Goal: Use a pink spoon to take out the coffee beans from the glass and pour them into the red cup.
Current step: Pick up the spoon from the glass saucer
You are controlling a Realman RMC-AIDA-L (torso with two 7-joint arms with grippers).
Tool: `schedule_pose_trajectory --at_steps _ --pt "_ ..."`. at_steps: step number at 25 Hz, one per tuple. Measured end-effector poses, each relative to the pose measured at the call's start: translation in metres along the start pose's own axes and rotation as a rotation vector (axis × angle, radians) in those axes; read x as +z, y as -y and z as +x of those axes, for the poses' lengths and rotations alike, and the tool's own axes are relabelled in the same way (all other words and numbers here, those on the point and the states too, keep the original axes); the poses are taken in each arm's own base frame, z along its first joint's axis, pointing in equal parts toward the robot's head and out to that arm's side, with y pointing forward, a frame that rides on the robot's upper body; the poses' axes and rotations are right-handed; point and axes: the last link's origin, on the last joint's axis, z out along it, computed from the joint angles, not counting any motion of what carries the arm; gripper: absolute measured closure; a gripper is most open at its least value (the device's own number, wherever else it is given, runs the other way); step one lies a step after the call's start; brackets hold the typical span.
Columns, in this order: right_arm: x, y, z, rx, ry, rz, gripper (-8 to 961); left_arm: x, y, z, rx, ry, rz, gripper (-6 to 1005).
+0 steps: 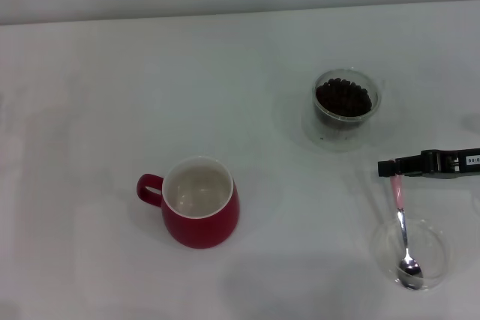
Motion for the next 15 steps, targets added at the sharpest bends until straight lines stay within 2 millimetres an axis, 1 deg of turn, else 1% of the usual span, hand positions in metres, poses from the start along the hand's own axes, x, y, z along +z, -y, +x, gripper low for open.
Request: schedule_pose_trajectory --at_steps 15 --pt "0.0019 -0.0035 -0.0017 0.049 0.016 -0.022 799 -0.0006 0.0006 0.0007 -0.001 -0.006 0.002 238"
